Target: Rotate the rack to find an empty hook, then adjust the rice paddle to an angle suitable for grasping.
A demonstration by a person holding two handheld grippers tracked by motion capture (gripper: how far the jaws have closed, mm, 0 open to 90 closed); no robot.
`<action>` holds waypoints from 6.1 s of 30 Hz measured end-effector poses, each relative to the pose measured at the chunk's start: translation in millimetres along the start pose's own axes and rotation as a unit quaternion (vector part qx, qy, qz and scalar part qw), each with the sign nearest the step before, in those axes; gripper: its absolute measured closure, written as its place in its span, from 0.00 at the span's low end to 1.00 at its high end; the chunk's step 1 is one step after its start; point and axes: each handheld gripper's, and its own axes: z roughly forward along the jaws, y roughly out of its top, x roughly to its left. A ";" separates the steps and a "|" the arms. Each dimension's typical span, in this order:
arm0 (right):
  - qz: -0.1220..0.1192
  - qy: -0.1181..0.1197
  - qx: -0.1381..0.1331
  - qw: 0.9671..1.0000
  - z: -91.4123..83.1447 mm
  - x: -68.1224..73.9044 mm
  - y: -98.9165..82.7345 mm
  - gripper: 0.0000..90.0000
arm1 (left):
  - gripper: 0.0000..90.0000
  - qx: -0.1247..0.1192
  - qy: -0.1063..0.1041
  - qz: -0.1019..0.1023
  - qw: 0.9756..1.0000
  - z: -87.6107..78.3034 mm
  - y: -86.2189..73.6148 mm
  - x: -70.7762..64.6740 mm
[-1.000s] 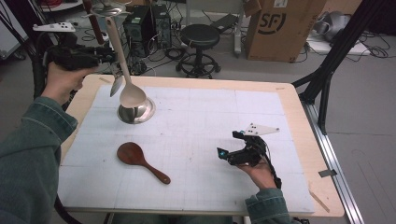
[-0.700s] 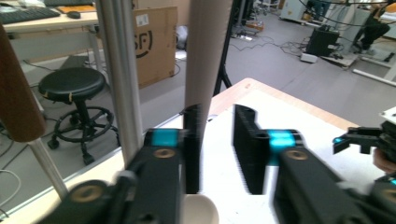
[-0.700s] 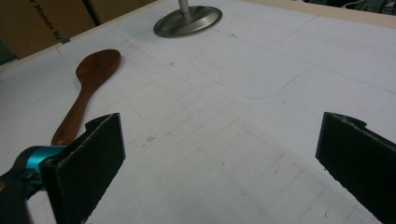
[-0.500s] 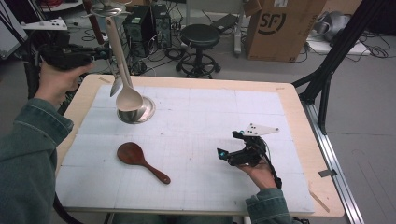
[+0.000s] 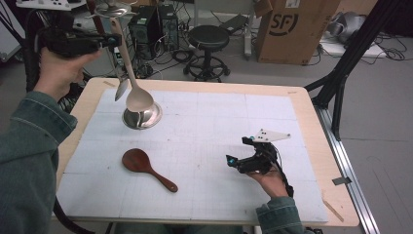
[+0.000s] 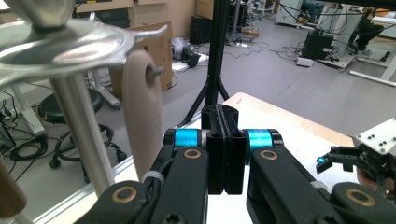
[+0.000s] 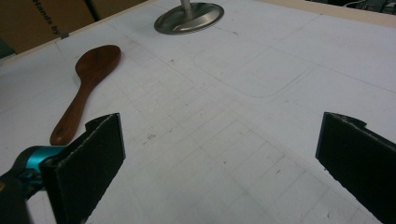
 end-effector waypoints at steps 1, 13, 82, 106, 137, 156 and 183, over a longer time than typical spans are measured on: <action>0.000 -0.001 0.000 1.000 0.2 0.0 0.0 0.00 | 1.00 -0.002 0.002 -0.002 1.000 1.3 1.8 -0.4; 0.001 -0.002 0.000 1.000 1.0 -2.0 -0.4 0.00 | 1.00 -0.015 0.020 -0.009 1.000 10.0 10.9 0.2; -0.006 0.005 0.014 1.000 8.8 -0.5 -1.5 0.00 | 1.00 -0.056 0.041 -0.013 0.997 -21.2 1.2 33.9; -0.005 0.007 0.014 1.000 8.9 -1.7 -1.7 0.00 | 0.95 -0.049 0.032 -0.018 0.998 -36.6 -5.5 45.9; -0.020 0.008 0.021 1.000 8.8 7.4 -0.8 0.00 | 0.65 -0.011 0.006 -0.005 1.000 -36.2 -51.9 15.4; -0.017 0.009 0.024 1.000 10.9 7.3 -1.8 0.00 | 0.38 0.016 0.010 -0.019 1.000 -28.0 -87.4 4.3; -0.032 0.010 0.032 0.999 14.6 14.2 -1.3 0.00 | 0.23 0.048 0.016 -0.021 0.998 -28.6 -143.2 -26.8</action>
